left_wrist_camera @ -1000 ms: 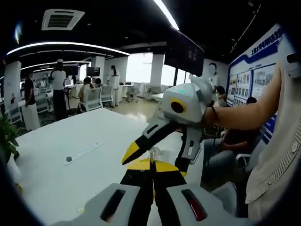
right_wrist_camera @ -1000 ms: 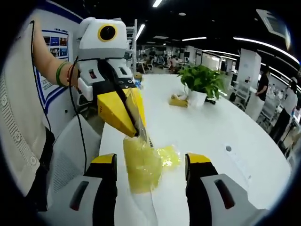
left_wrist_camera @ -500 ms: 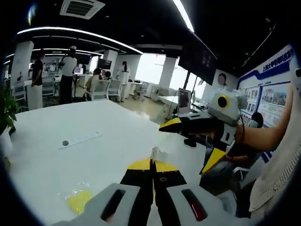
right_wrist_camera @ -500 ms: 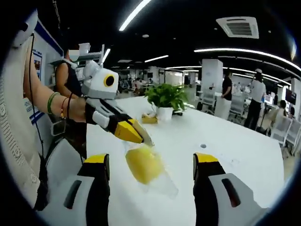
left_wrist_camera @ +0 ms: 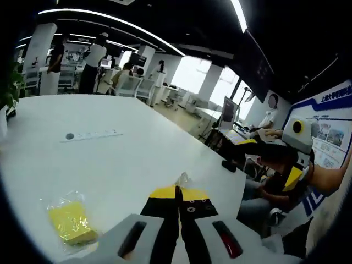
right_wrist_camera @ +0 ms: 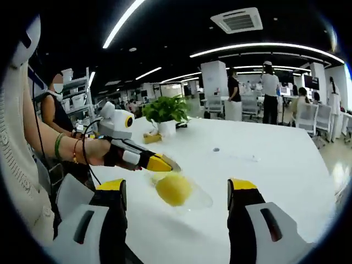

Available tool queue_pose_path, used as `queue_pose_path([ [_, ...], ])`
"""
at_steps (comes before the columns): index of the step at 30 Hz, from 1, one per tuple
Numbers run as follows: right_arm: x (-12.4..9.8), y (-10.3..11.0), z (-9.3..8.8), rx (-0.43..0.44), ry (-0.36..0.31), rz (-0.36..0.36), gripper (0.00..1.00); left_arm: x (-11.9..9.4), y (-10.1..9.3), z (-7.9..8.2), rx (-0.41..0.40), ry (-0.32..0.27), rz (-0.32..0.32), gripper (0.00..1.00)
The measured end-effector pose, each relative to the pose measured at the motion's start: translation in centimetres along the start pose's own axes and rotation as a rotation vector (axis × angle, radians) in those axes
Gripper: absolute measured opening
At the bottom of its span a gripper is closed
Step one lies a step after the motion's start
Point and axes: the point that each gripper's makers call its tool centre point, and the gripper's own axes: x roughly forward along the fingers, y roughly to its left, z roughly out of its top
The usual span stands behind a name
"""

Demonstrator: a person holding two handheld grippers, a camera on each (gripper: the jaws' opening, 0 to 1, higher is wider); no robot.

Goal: Compare the silicone blocks by pressing each to a similar depth, holding the contact briefly, and releasing to observe deformation and rebound differences across the visible hardness samples.

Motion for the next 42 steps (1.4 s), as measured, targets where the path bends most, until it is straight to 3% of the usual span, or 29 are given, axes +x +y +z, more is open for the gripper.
queue_pose_path([
  [9,-0.3,-1.5,-1.9,0.051,0.016,-0.034,0.67,3.5,2.4,-0.8,-0.123,-0.005,0.018,0.00],
  [13,0.0,-2.0,-2.5,0.070,0.027,-0.033,0.66,4.5,4.7,-0.9,-0.238,-0.038,0.054,0.00],
  [15,0.2,-2.3,-3.0,0.087,0.035,-0.027,0.66,4.8,5.8,-1.1,-0.245,-0.036,0.074,0.00],
  [17,0.5,-2.7,-3.2,0.111,0.039,-0.026,0.65,5.3,7.0,-1.4,-0.334,-0.051,0.095,0.00],
  [21,1.2,-2.7,-2.7,0.143,0.008,-0.010,0.64,5.9,8.9,-2.2,-0.383,-0.061,0.134,0.00],
  [24,1.8,-2.7,-3.0,0.145,0.021,0.000,0.64,6.7,10.3,-2.9,-0.442,-0.073,0.155,0.00],
  [30,2.3,-3.1,-4.1,0.167,0.059,0.022,0.64,8.1,11.5,-3.8,-0.601,-0.109,0.187,0.00],
  [36,2.5,-3.7,-5.0,0.185,0.075,0.024,0.63,9.4,12.6,-4.5,-0.621,-0.113,0.225,0.00],
  [40,2.9,-4.1,-5.8,0.200,0.087,0.031,0.61,10.3,13.3,-5.1,-0.630,-0.086,0.253,0.00],
  [42,3.0,-4.1,-6.0,0.203,0.092,0.031,0.60,10.4,14.0,-5.8,-0.616,-0.059,0.308,0.00],
])
